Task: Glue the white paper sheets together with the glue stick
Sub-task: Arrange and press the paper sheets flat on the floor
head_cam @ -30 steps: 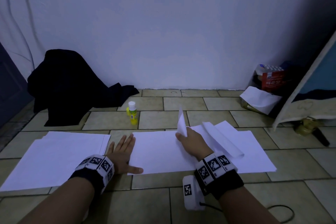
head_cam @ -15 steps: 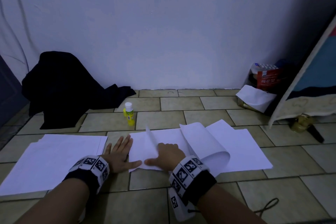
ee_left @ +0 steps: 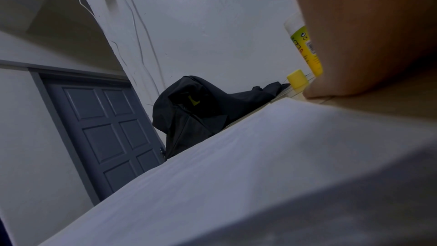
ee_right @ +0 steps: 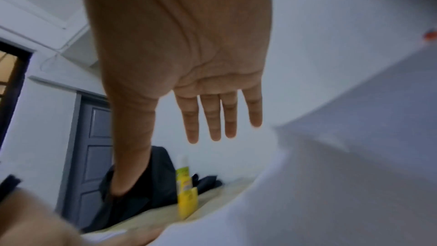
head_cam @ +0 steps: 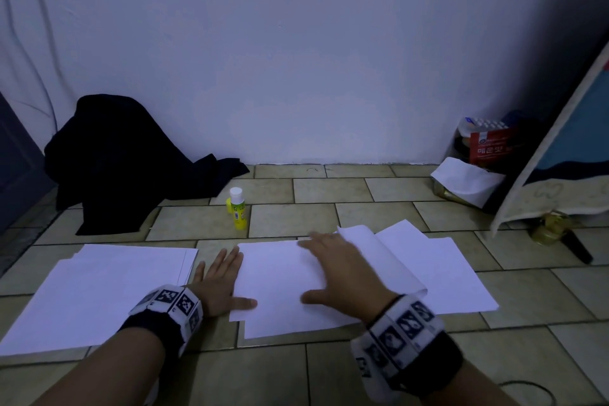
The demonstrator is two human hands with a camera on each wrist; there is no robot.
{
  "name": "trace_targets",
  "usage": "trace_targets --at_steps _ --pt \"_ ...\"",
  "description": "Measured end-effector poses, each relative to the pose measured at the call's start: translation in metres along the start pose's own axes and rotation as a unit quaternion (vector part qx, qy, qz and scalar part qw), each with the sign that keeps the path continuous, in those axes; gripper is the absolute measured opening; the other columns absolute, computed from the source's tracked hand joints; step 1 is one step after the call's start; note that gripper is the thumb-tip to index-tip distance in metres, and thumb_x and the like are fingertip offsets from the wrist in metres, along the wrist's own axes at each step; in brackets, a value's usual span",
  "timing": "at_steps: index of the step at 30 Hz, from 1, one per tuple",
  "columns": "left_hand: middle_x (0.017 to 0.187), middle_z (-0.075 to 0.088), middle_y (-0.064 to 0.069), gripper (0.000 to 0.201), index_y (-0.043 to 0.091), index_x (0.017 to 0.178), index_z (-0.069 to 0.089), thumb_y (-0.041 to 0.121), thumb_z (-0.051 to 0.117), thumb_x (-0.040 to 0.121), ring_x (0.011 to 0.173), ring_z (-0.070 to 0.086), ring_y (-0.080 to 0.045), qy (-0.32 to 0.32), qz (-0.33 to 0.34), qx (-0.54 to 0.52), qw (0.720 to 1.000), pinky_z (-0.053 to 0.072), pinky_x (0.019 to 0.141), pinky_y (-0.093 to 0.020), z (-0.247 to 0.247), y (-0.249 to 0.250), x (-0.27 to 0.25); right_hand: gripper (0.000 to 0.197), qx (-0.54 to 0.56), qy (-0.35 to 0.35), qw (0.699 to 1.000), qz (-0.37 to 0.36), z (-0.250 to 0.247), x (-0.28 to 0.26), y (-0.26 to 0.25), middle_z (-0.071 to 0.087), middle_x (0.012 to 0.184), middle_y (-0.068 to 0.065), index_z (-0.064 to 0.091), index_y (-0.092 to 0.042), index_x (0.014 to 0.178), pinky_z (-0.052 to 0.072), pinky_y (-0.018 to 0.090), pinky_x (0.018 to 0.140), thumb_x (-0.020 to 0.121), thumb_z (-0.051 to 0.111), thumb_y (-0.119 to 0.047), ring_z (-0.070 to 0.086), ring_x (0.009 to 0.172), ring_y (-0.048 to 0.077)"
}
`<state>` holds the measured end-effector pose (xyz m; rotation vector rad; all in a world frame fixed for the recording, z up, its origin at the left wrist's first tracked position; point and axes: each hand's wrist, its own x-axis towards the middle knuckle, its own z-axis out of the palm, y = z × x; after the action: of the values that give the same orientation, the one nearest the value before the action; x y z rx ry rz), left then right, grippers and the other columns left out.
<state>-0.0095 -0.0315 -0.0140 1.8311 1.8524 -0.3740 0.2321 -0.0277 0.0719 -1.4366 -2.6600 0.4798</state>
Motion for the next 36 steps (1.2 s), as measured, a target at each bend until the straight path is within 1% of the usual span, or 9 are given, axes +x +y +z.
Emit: trace_targets --at_steps 2,4,8,16,21,26,29,32,36 --pt "0.156 -0.031 -0.001 0.105 0.011 0.150 -0.021 0.065 0.046 0.089 0.145 -0.024 -0.019 -0.002 0.000 0.002 1.000 -0.009 0.118 -0.047 0.000 0.000 0.000 0.105 -0.089 -0.017 0.995 0.040 -0.012 -0.011 0.023 0.008 0.158 -0.002 0.012 -0.026 0.151 0.009 0.045 0.118 0.071 0.078 -0.044 0.007 0.145 0.020" --pt "0.156 -0.030 -0.001 0.105 0.012 0.150 -0.021 0.065 0.046 0.089 0.145 -0.024 -0.019 -0.003 -0.003 0.004 1.000 -0.008 0.118 -0.046 0.000 0.000 0.000 0.105 -0.124 -0.045 0.987 0.093 -0.018 -0.019 0.047 0.011 0.157 -0.001 0.011 -0.025 0.151 0.018 0.047 0.116 0.071 0.078 -0.040 0.014 0.143 0.025" --pt "0.156 -0.030 -0.001 0.104 0.012 0.150 -0.021 0.066 0.045 0.089 0.145 -0.024 -0.019 -0.004 -0.004 0.011 1.000 -0.007 0.118 -0.046 0.001 0.000 0.001 0.063 -0.109 -0.021 0.984 0.141 -0.026 -0.028 0.083 0.043 0.141 -0.003 0.033 -0.027 0.142 0.038 0.028 0.098 0.086 0.061 -0.020 0.041 0.127 0.017" --pt "0.156 -0.030 -0.002 0.104 0.011 0.150 -0.021 0.066 0.044 0.089 0.145 -0.023 -0.019 0.001 -0.008 0.020 1.000 -0.006 0.118 -0.047 0.002 0.000 0.002 0.026 0.015 0.131 0.955 0.266 -0.027 -0.027 0.133 0.069 0.098 0.003 0.064 -0.019 0.111 0.043 0.026 0.071 0.089 0.053 -0.009 0.061 0.091 0.019" --pt "0.156 -0.031 -0.001 0.118 0.012 0.150 -0.021 0.079 0.035 0.070 0.145 -0.023 -0.019 -0.006 -0.010 0.026 1.000 -0.006 0.118 -0.047 0.002 -0.002 0.004 0.024 0.031 0.156 0.937 0.310 -0.028 -0.018 0.166 0.068 0.104 0.007 0.067 -0.014 0.108 0.046 0.028 0.077 0.088 0.056 -0.007 0.061 0.095 0.024" --pt "0.155 -0.032 -0.001 0.110 0.012 0.149 -0.022 0.073 0.042 0.084 0.145 -0.024 -0.019 -0.003 -0.008 0.024 1.000 -0.007 0.118 -0.046 0.002 -0.001 0.003 0.033 0.061 0.125 0.917 0.373 -0.034 -0.002 0.196 0.063 0.118 0.015 0.065 -0.007 0.112 0.044 0.029 0.086 0.087 0.045 0.001 0.056 0.110 0.031" --pt "0.155 -0.032 -0.001 0.116 0.012 0.149 -0.022 0.077 0.037 0.074 0.145 -0.025 -0.018 -0.011 -0.009 0.022 1.000 -0.008 0.118 -0.046 0.001 -0.001 0.002 0.024 0.034 0.034 0.909 0.415 -0.036 0.008 0.208 0.065 0.110 0.014 0.067 -0.004 0.104 0.043 0.023 0.071 0.089 0.048 -0.007 0.059 0.104 0.029" --pt "0.155 -0.033 0.000 0.116 0.012 0.149 -0.022 0.079 0.037 0.074 0.144 -0.026 -0.018 -0.013 -0.011 0.027 0.999 -0.008 0.118 -0.045 0.001 -0.001 0.001 0.023 0.019 0.003 0.903 0.429 -0.035 0.019 0.213 0.062 0.083 0.008 0.063 -0.005 0.087 0.036 0.023 0.058 0.087 0.058 -0.028 0.058 0.079 0.024" --pt "0.154 -0.034 -0.001 0.112 0.011 0.149 -0.023 0.074 0.041 0.082 0.144 -0.027 -0.018 -0.017 -0.010 0.027 0.999 -0.008 0.118 -0.045 0.000 -0.001 0.001 0.044 0.021 0.012 0.912 0.410 -0.028 0.036 0.215 0.065 0.096 0.008 0.064 -0.011 0.099 0.041 0.026 0.070 0.082 0.060 -0.051 0.059 0.085 0.025"
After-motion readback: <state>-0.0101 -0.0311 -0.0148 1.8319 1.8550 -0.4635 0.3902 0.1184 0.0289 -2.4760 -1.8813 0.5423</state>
